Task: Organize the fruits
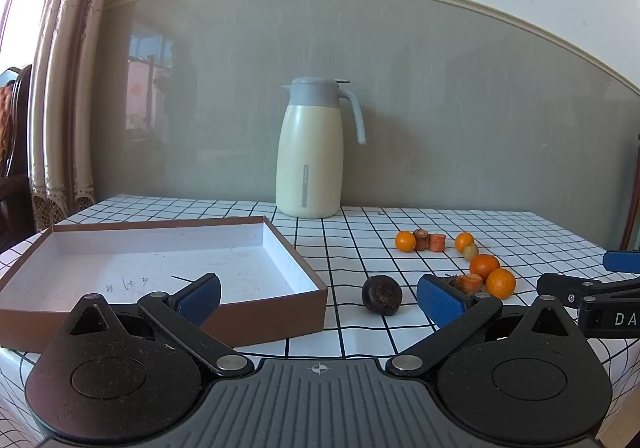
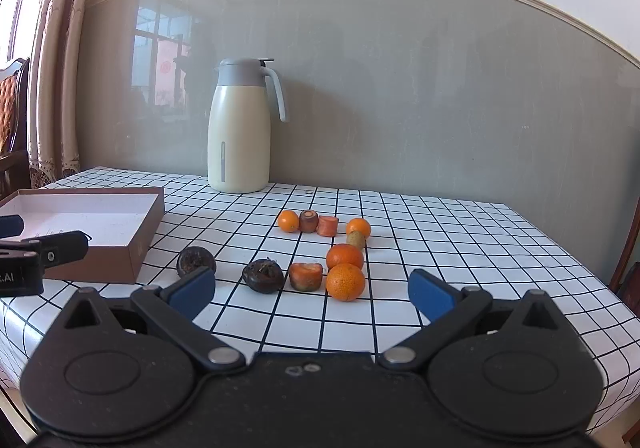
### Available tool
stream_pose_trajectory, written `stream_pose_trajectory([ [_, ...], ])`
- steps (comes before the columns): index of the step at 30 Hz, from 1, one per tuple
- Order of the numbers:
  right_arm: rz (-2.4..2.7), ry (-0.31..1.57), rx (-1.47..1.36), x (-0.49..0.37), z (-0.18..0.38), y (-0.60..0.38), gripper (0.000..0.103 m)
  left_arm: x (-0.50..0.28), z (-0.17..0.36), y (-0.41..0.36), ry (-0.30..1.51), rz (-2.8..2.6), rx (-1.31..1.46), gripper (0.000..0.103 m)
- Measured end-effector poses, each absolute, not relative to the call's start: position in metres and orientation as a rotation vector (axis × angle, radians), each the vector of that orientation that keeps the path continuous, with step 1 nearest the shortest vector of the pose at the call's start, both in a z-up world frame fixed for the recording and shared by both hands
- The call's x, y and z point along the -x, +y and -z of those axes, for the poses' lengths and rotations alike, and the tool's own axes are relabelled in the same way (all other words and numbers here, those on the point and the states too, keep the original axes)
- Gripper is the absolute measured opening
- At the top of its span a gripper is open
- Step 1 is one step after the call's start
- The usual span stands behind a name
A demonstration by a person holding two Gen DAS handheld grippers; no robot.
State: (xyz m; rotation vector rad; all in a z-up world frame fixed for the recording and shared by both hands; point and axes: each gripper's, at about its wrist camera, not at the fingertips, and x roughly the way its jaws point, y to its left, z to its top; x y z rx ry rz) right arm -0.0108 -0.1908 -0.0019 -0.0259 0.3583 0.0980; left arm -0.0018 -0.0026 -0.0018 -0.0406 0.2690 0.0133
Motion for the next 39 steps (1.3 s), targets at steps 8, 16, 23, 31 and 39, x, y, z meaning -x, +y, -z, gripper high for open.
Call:
stream_pose_trajectory([
  [8, -0.099, 0.360, 0.027, 0.0100, 0.0024, -0.1905, 0.097, 0.0014, 0.0014, -0.0033, 0.270, -0.015, 0.038, 0.103],
  [16, -0.097, 0.361, 0.028, 0.0102, 0.0026, -0.1901, 0.097, 0.0007, 0.0010, -0.0043, 0.273, -0.014, 0.036, 0.103],
  [23, -0.098, 0.360, 0.028, 0.0103, 0.0029, -0.1897, 0.097, 0.0005, 0.0008, -0.0051, 0.273, -0.015, 0.035, 0.103],
  [31, -0.098, 0.361, 0.029, 0.0100, 0.0032, -0.1897, 0.097, 0.0001, 0.0008, -0.0059, 0.274, -0.015, 0.036, 0.103],
  [39, -0.105, 0.362, 0.029, 0.0096, 0.0034, -0.1899, 0.097, -0.0011, 0.0012, -0.0058, 0.281, -0.016, 0.046, 0.103],
])
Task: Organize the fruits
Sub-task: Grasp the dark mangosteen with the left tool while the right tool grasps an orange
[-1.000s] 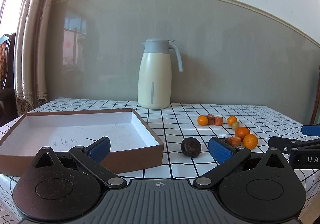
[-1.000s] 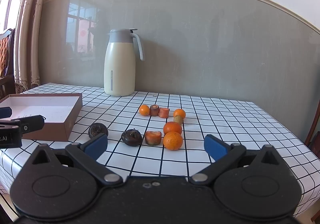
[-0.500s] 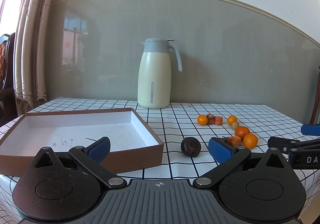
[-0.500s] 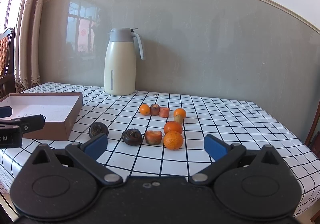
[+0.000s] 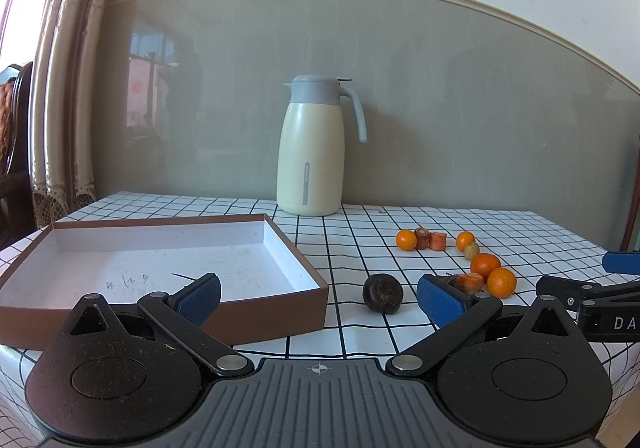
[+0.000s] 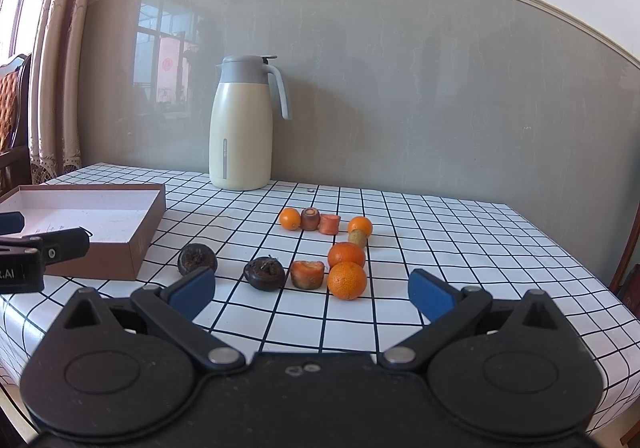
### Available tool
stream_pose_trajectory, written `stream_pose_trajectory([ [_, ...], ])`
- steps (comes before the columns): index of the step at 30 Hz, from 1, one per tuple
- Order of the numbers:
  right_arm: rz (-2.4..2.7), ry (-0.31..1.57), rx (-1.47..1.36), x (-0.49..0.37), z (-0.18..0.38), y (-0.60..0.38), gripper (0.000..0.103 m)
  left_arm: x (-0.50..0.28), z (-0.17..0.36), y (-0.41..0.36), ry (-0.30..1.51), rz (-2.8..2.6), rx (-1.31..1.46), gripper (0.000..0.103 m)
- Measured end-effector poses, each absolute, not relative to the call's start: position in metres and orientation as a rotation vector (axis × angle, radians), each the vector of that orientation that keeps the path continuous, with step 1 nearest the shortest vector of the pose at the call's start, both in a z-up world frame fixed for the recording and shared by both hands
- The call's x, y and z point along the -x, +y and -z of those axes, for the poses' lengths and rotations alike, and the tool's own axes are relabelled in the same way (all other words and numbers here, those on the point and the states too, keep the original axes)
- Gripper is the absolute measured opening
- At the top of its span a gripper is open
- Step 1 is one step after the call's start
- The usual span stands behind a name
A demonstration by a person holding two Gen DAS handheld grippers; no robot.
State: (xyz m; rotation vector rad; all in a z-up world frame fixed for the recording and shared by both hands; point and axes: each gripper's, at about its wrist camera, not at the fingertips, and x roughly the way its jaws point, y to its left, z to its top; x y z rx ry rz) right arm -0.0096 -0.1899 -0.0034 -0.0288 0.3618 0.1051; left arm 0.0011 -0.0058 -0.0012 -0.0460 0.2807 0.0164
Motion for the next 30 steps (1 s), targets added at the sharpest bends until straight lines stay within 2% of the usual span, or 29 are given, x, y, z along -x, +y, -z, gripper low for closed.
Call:
stream_pose_trajectory([
  [7, -0.110, 0.403, 0.055, -0.007, 0.008, -0.193, 0.097, -0.018, 0.006, -0.019, 0.353, 0.035, -0.028, 0.103],
  [11, -0.121, 0.425, 0.111, -0.023, 0.014, -0.191, 0.093, -0.029, 0.009, -0.028, 0.368, 0.044, -0.041, 0.103],
  [12, -0.122, 0.431, 0.116, -0.027, 0.016, -0.192, 0.091, -0.032, 0.009, -0.030, 0.371, 0.051, -0.043, 0.100],
  [13, -0.126, 0.440, 0.117, -0.032, 0.018, -0.193, 0.090, -0.035, 0.010, -0.033, 0.377, 0.060, -0.049, 0.084],
  [14, -0.134, 0.449, 0.115, -0.036, 0.019, -0.194, 0.088, -0.040, 0.011, -0.035, 0.391, 0.069, -0.052, 0.074],
  [22, -0.139, 0.493, 0.112, -0.063, 0.031, -0.202, 0.080, -0.072, 0.020, -0.058, 0.428, 0.108, -0.033, 0.073],
  [30, -0.129, 0.540, 0.110, -0.090, 0.040, -0.205, 0.070, -0.104, 0.032, -0.070, 0.498, 0.090, -0.047, 0.061],
])
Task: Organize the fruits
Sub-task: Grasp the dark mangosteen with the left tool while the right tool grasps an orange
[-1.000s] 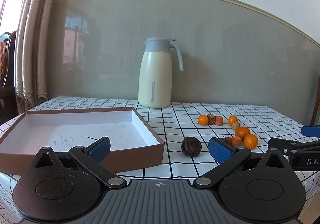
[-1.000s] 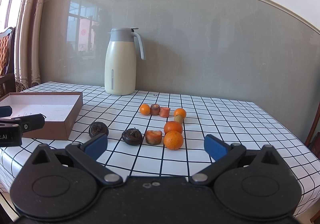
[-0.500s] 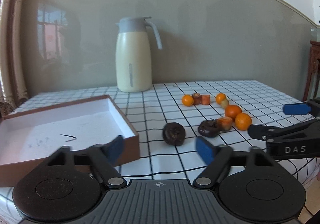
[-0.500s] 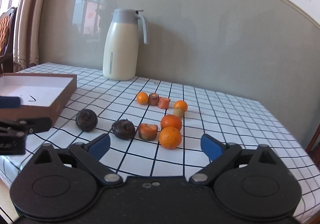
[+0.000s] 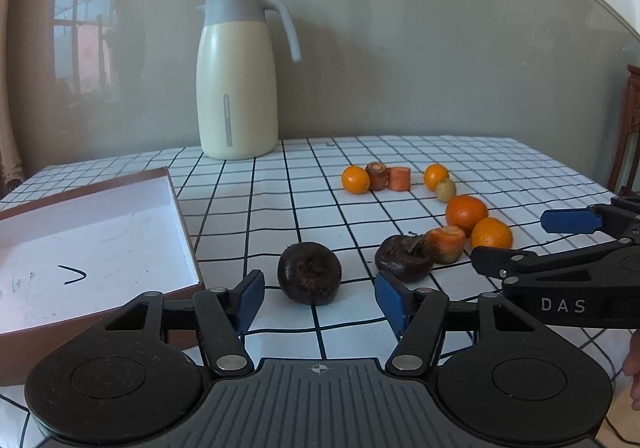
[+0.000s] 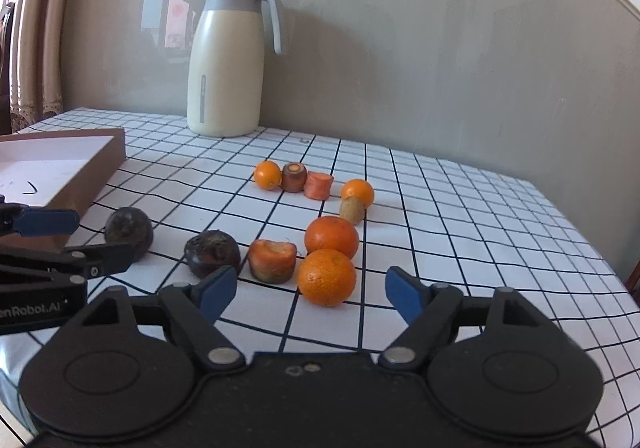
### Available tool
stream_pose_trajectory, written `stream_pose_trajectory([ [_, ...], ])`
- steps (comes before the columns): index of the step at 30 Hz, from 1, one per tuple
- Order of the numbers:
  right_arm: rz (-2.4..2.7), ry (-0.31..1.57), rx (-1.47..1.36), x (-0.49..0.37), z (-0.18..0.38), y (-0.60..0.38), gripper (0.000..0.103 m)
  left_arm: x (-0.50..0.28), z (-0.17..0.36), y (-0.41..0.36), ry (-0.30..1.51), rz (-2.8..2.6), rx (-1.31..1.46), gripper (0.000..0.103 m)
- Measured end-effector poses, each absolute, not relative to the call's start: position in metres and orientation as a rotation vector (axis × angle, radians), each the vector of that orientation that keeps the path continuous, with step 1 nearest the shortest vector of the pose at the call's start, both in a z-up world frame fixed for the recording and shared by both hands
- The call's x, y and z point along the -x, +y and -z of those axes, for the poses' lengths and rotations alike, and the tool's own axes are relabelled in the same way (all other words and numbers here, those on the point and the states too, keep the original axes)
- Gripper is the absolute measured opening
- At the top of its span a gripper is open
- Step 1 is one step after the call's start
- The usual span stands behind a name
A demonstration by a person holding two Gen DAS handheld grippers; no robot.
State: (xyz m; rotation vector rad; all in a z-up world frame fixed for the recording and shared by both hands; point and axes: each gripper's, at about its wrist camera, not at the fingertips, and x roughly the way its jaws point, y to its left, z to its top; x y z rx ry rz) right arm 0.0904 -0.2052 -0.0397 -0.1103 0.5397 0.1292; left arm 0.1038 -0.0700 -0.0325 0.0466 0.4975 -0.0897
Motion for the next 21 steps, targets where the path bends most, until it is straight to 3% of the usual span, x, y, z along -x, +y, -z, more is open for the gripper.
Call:
stream_pose_trajectory([
  [8, -0.121, 0.574, 0.110, -0.105, 0.045, -0.204, 0.065, -0.122, 0.038, -0.071, 0.522, 0.077, -0.029, 0.061],
  [12, -0.124, 0.590, 0.102, -0.111, 0.045, -0.204, 0.054, -0.128, 0.041, -0.072, 0.539, 0.072, -0.021, 0.061],
  [16, -0.120, 0.605, 0.105, -0.116, 0.048, -0.203, 0.051, -0.131, 0.043, -0.073, 0.541, 0.068, -0.026, 0.061],
  [18, -0.125, 0.616, 0.097, -0.118, 0.048, -0.203, 0.043, -0.134, 0.044, -0.075, 0.548, 0.070, -0.028, 0.061],
  [20, -0.111, 0.613, 0.106, -0.118, 0.047, -0.204, 0.029, -0.137, 0.045, -0.077, 0.557, 0.066, -0.045, 0.042],
  [21, -0.115, 0.615, 0.094, -0.118, 0.047, -0.206, 0.028, -0.137, 0.045, -0.076, 0.557, 0.070, -0.047, 0.042],
])
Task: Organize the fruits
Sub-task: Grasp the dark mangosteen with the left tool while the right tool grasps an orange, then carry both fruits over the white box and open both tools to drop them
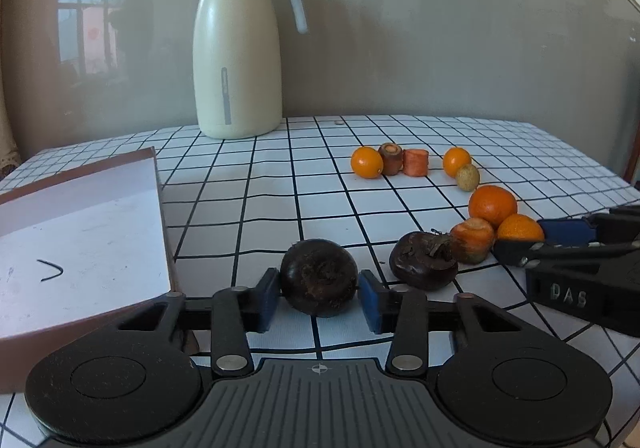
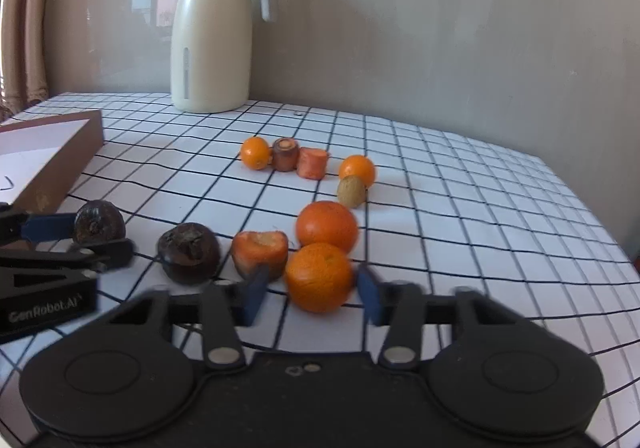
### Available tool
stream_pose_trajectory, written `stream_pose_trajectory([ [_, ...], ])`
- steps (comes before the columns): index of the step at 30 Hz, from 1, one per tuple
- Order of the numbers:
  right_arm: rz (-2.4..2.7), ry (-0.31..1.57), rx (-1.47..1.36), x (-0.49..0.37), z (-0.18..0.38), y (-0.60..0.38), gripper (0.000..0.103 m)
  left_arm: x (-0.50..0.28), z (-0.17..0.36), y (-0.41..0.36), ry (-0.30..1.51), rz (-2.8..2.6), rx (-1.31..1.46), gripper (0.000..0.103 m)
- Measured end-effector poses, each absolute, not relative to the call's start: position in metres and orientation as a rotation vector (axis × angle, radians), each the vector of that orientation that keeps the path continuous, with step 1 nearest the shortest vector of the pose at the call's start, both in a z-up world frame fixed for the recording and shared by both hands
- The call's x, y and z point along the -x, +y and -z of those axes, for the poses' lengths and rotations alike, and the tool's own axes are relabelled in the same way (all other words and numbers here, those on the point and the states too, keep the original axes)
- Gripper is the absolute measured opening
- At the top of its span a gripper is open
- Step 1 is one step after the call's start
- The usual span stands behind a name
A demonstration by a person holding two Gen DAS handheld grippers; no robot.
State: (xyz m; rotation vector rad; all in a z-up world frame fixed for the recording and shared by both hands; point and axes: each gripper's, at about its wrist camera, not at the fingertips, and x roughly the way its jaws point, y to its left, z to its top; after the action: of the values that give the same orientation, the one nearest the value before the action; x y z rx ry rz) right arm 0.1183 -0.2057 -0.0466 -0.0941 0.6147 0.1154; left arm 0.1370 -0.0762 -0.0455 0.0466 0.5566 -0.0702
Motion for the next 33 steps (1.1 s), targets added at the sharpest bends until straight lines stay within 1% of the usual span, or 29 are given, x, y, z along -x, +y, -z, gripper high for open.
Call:
stream_pose_trajectory([
  [8, -0.099, 0.586, 0.097, -0.111, 0.041, -0.210, 0.028, -0.130, 0.040, -0.070, 0.536, 0.085, -0.029, 0.042],
  [17, -0.131, 0.520, 0.093, -0.094, 0.019, -0.195, 0.028, -0.100, 0.010, -0.048, 0.467, 0.067, -0.015, 0.042],
  [25, -0.220, 0.451, 0.085, -0.088, -0.001, -0.153, 0.028, -0.080, -0.009, -0.007, 0.432, -0.008, 0.001, 0.042],
  [33, -0.343, 0.390, 0.094, -0.087, -0.015, -0.095, 0.028, -0.063, -0.017, 0.051, 0.414, -0.122, 0.027, 0.042],
])
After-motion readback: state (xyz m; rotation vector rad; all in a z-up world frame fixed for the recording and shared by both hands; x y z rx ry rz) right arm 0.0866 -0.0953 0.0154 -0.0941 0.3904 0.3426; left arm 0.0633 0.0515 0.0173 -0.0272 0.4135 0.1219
